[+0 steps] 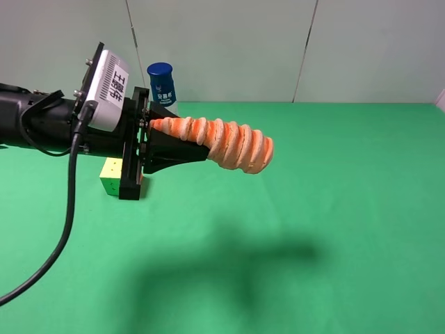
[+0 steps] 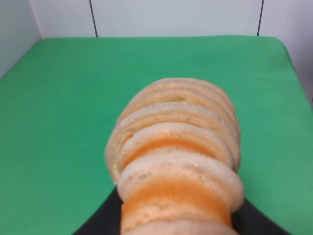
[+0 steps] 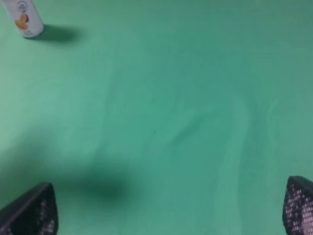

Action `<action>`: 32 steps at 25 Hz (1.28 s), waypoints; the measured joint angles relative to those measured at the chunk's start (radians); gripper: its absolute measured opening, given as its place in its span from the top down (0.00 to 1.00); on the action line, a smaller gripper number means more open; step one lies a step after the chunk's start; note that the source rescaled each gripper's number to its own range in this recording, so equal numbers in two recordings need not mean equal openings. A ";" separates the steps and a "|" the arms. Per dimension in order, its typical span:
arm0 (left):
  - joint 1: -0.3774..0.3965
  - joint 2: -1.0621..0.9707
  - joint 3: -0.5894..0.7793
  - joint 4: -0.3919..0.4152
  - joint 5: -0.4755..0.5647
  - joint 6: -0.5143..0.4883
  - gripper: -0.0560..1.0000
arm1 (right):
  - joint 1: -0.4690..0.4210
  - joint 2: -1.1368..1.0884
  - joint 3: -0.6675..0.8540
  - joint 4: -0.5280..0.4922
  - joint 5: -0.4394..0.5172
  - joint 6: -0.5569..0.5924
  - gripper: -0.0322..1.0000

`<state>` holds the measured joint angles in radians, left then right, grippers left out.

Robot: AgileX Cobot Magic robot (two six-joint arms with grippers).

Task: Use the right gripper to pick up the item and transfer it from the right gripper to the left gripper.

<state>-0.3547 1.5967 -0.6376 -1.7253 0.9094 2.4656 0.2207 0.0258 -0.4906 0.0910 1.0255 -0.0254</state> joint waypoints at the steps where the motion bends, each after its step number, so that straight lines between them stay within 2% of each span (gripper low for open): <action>1: 0.000 0.000 0.000 0.000 0.000 0.000 0.93 | 0.000 0.000 0.000 0.000 0.000 0.001 0.00; 11: 0.000 0.000 0.000 0.000 -0.001 0.000 0.93 | -0.003 -0.005 0.000 -0.007 0.000 0.001 0.00; 21: 0.000 0.000 0.000 0.000 -0.001 0.000 0.93 | -0.153 -0.031 0.001 -0.014 -0.009 0.001 0.00; 32: 0.000 0.000 0.000 0.000 -0.001 0.001 0.93 | -0.174 -0.031 0.001 -0.030 -0.014 0.001 0.00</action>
<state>-0.3547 1.5967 -0.6376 -1.7253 0.9084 2.4664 0.0463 -0.0051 -0.4895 0.0612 1.0113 -0.0243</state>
